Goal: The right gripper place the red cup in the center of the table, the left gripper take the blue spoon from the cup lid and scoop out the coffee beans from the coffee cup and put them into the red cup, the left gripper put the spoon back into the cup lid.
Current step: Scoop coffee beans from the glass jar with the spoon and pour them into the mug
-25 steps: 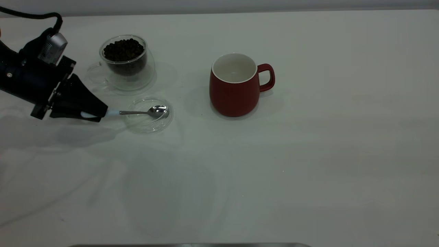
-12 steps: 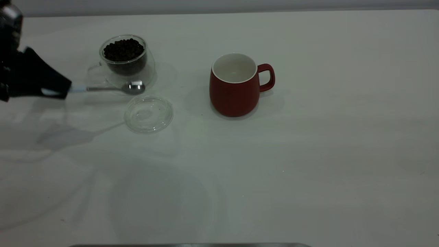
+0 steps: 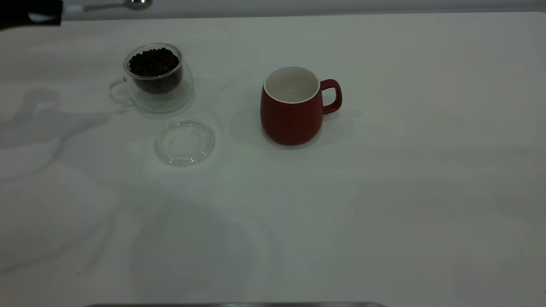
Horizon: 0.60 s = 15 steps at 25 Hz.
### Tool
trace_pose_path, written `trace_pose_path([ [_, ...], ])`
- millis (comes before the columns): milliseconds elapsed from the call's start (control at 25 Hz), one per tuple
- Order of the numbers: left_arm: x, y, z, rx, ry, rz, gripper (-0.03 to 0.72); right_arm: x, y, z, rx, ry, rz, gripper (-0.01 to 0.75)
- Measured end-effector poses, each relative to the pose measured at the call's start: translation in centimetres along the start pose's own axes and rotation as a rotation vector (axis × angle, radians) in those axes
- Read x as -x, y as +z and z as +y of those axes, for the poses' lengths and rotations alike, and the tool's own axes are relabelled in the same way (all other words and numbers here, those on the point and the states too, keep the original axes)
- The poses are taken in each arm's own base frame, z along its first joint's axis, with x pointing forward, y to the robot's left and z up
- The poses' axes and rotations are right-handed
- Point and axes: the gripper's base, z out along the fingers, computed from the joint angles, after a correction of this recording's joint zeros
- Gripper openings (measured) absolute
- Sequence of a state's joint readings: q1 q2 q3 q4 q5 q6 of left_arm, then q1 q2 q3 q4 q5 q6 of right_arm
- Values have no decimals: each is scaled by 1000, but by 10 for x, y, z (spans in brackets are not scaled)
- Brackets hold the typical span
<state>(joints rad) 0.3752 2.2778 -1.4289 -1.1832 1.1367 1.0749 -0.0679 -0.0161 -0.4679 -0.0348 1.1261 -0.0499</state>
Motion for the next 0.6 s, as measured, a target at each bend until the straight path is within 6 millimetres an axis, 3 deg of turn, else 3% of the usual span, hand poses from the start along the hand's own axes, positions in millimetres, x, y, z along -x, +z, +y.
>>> trace_pose_path([
  [160,9,3,12,14,-27,2,124,0,0,0,0,0,0,590],
  [400,2,15,39,39,-101,48,124,0,0,0,0,0,0,590],
  [600,-2,22,50,86,-101,70,124,0,0,0,0,0,0,590],
])
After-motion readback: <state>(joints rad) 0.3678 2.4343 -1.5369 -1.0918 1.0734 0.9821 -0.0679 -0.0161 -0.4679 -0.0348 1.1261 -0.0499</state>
